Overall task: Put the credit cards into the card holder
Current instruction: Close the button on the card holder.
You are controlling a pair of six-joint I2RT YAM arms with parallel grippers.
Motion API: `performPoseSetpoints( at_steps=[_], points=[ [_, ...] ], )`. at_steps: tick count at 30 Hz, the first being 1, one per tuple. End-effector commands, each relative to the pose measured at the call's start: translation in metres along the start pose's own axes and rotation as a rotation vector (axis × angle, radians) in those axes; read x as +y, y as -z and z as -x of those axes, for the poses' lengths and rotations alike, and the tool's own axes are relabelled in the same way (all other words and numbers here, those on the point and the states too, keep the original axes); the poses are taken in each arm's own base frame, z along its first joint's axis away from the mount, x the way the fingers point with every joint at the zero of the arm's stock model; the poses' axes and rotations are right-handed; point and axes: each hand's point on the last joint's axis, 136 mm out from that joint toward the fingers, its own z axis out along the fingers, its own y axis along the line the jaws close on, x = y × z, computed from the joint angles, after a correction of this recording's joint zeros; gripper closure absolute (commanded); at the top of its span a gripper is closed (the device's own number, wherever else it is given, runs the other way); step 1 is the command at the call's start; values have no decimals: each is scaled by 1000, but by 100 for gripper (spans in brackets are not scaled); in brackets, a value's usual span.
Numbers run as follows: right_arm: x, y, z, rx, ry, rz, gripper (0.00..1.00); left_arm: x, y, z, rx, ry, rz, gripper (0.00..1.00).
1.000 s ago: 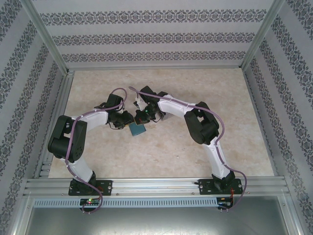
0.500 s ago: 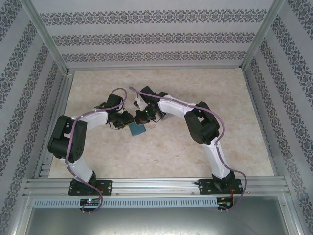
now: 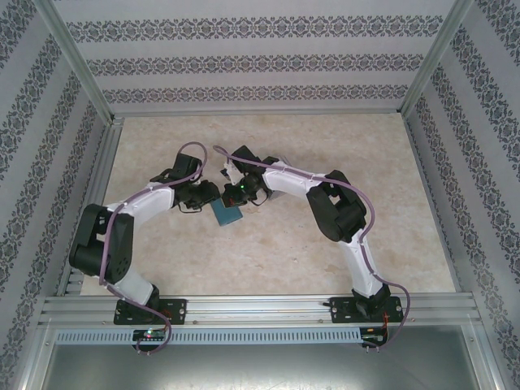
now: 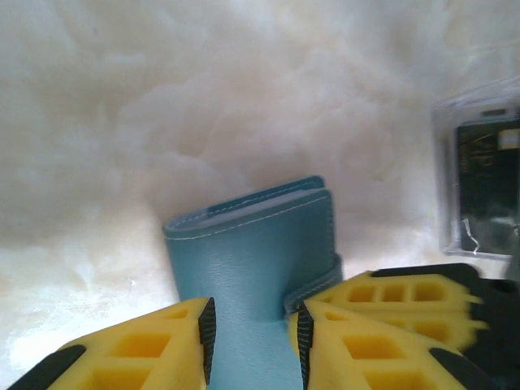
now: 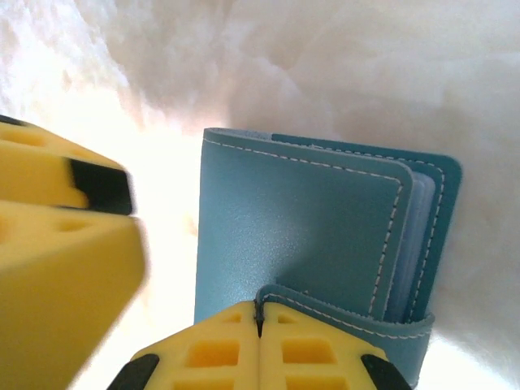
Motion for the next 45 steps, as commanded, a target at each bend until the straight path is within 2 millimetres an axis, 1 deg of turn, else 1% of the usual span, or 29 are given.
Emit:
performPoseSetpoints(
  at_steps=[1, 5, 9, 12, 18, 22, 25, 28, 30, 32, 38, 45],
  points=[
    [-53, -44, -36, 67, -81, -177, 97, 2, 12, 0, -43, -8, 26, 64],
    [-49, -46, -25, 21, -92, -158, 97, 13, 16, -8, -63, 24, 37, 63],
    [-46, -46, -23, 2, -95, -166, 96, 20, 20, -13, -79, 37, 51, 63],
    [-42, -41, -20, -17, -92, -161, 95, 23, 23, -14, -93, 41, 61, 61],
    [-32, -33, -16, -37, -87, -137, 93, 18, 20, -12, -96, 43, 28, 59],
    [-28, -28, -14, -52, -93, -124, 93, 13, 14, -18, -77, 69, -27, 55],
    [-27, -22, -11, -77, -101, -115, 92, 13, 10, -24, -48, 85, -44, 49],
    [-28, -17, -9, -95, -111, -112, 91, 15, 5, -31, -19, 99, -48, 47],
    [-30, -14, -8, -102, -115, -114, 91, 16, 1, -35, -2, 107, -56, 46],
    [-32, -10, -8, -113, -117, -125, 88, 14, -3, -37, 17, 114, -69, 46],
    [-44, -2, -10, -119, -99, -188, 87, 5, -18, -40, 67, 138, -124, 46],
    [-53, 5, -16, -111, -69, -259, 86, 8, -27, -37, 75, 138, -102, 50]
  ],
)
